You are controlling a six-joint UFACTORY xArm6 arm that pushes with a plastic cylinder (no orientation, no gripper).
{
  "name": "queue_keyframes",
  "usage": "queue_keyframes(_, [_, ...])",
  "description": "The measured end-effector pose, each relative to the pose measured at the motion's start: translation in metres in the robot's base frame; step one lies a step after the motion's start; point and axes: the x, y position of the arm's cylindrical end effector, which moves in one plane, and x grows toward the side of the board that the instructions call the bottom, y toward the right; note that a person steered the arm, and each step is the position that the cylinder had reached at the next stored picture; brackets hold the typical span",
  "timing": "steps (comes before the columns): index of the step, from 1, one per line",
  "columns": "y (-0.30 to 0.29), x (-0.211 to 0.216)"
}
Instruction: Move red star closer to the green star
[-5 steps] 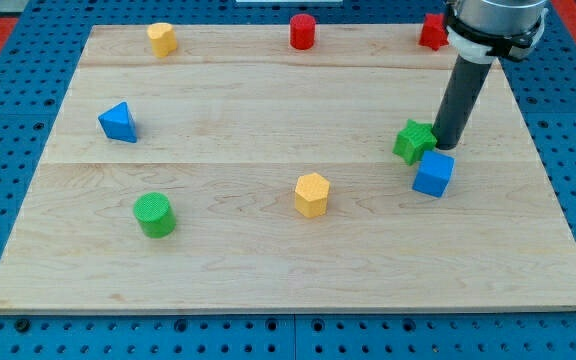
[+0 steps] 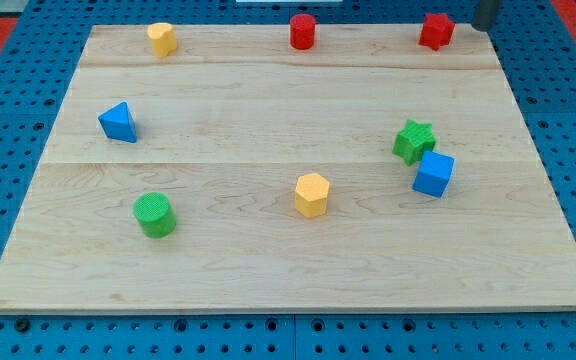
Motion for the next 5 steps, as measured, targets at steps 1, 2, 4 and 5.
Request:
queue_keyframes(1, [-0.024, 0.000])
queue_keyframes(2, [-0.038, 0.001])
queue_keyframes(4, [-0.107, 0.005])
queue_keyframes(5, [-0.120, 0.017])
